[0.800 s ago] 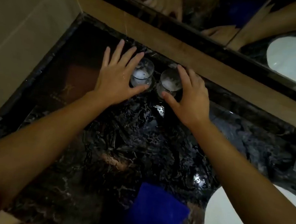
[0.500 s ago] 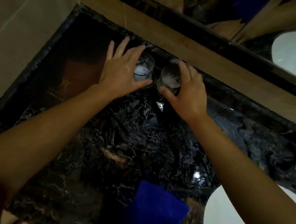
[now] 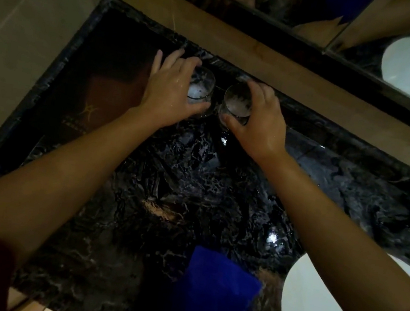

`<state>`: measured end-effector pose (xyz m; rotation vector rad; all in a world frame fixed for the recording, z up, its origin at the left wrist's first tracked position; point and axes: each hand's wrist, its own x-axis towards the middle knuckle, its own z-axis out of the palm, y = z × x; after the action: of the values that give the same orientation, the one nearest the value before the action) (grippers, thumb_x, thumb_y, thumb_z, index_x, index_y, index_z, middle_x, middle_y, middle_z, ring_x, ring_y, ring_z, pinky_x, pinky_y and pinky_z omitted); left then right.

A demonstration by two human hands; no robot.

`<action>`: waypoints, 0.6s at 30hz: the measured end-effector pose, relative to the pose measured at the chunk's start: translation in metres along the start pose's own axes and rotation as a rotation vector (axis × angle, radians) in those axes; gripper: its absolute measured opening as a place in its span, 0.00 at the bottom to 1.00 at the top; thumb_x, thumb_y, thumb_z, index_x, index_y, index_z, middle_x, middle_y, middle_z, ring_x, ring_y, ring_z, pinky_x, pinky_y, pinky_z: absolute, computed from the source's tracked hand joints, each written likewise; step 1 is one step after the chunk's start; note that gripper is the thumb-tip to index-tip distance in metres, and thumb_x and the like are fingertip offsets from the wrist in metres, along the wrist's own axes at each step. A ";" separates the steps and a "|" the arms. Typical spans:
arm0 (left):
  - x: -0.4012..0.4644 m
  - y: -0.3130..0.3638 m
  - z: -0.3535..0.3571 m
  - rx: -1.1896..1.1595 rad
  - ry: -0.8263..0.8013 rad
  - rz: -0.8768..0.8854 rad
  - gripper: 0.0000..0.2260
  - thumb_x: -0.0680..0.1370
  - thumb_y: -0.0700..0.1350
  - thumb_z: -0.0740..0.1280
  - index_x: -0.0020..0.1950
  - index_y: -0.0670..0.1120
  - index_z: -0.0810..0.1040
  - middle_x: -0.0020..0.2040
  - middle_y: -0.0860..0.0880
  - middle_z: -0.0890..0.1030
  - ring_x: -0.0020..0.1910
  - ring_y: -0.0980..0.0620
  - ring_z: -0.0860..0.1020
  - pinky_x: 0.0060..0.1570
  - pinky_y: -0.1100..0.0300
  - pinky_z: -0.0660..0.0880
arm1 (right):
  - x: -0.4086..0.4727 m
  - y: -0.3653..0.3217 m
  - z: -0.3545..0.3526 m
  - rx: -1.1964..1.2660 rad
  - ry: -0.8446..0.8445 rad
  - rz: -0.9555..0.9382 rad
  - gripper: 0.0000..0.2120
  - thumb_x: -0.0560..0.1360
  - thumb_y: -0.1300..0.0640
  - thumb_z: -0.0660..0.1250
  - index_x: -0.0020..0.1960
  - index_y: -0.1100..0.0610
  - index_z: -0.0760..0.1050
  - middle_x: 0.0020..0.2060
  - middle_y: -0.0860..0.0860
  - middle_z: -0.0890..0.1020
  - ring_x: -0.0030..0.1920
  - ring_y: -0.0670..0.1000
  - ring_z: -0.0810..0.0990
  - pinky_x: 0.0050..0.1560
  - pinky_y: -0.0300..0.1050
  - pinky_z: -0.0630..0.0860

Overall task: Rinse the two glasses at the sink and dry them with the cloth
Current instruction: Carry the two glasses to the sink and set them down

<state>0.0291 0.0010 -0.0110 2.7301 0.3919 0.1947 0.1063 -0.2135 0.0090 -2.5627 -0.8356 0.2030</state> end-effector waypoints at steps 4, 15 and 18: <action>0.001 -0.004 -0.002 -0.058 0.002 0.011 0.38 0.69 0.65 0.77 0.72 0.45 0.72 0.65 0.44 0.79 0.75 0.43 0.68 0.80 0.38 0.51 | 0.001 0.003 -0.003 0.026 0.005 0.003 0.40 0.73 0.41 0.76 0.78 0.55 0.66 0.71 0.56 0.74 0.69 0.58 0.75 0.58 0.53 0.78; -0.031 0.026 -0.033 -0.163 0.087 0.067 0.36 0.67 0.64 0.77 0.66 0.43 0.77 0.62 0.43 0.79 0.67 0.40 0.75 0.69 0.43 0.69 | -0.034 0.013 -0.049 0.177 0.082 0.064 0.37 0.68 0.39 0.78 0.71 0.54 0.73 0.63 0.52 0.78 0.58 0.50 0.79 0.53 0.43 0.74; -0.041 0.045 -0.048 -0.189 0.084 0.067 0.36 0.67 0.65 0.76 0.66 0.44 0.77 0.62 0.44 0.79 0.67 0.41 0.74 0.68 0.44 0.70 | -0.059 0.017 -0.072 0.183 0.089 0.076 0.36 0.69 0.39 0.78 0.71 0.53 0.73 0.63 0.50 0.77 0.56 0.43 0.73 0.54 0.38 0.70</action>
<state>-0.0077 -0.0345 0.0474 2.5564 0.2897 0.3475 0.0872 -0.2864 0.0663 -2.4148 -0.6555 0.1788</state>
